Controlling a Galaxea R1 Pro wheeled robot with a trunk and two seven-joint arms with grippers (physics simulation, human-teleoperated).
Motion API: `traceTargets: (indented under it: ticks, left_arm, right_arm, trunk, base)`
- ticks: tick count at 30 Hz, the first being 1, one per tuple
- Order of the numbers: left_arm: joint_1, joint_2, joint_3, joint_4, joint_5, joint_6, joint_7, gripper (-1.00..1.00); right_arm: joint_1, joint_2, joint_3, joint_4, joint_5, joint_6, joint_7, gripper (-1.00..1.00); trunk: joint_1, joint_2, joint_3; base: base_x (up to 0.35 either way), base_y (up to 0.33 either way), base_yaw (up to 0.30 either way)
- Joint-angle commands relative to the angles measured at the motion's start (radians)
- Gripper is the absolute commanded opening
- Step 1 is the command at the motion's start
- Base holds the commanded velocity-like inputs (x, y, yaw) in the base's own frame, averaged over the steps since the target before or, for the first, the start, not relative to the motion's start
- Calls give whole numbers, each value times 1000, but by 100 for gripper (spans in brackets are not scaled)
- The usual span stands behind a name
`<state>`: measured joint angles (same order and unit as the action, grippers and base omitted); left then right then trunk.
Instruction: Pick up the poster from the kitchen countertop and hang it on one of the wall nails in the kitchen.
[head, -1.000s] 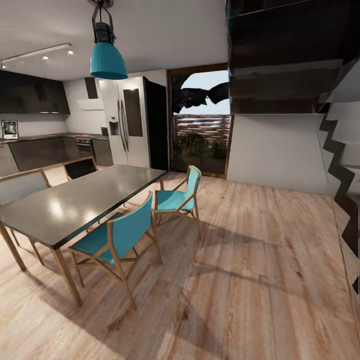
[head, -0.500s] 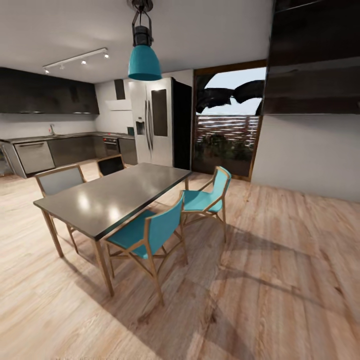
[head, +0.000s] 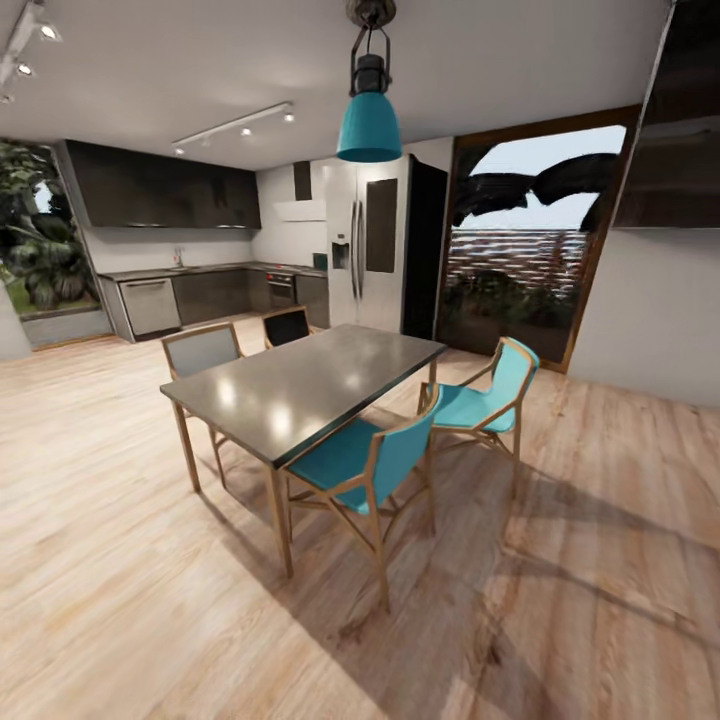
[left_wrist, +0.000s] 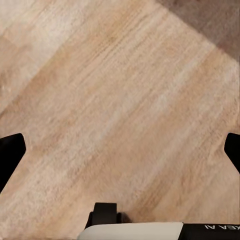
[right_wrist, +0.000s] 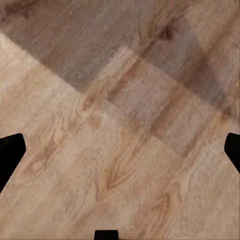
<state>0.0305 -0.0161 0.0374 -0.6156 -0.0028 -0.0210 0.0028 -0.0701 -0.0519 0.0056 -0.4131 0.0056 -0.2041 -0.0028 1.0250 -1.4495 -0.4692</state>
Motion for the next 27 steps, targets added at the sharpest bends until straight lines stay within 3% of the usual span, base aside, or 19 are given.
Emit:
traceTargets:
  ticks: [1,6,12,27]
  left_arm:
    - [0,-1,2,-1,0,-2,0,100]
    - [0,4,2,-1,1,-2,1,100]
    - [0,5,76,-1,1,-2,-1,100]
    - [0,5,86,-1,1,-2,-1,100]
  right_arm:
    - [0,0,1,0,1,-3,0,100]
    - [0,0,1,0,1,-3,-1,100]
    - [0,0,1,0,1,-3,-1,100]
    - [0,1,2,1,1,-1,-2,100]
  trunk:
    - [0,-1,-1]
    - [0,-1,-1]
    - [0,-1,-1]
    - [0,-1,-6]
  base:
    - [0,292,289]
    - [0,292,289]
    - [0,294,289]
    - [8,299,289]
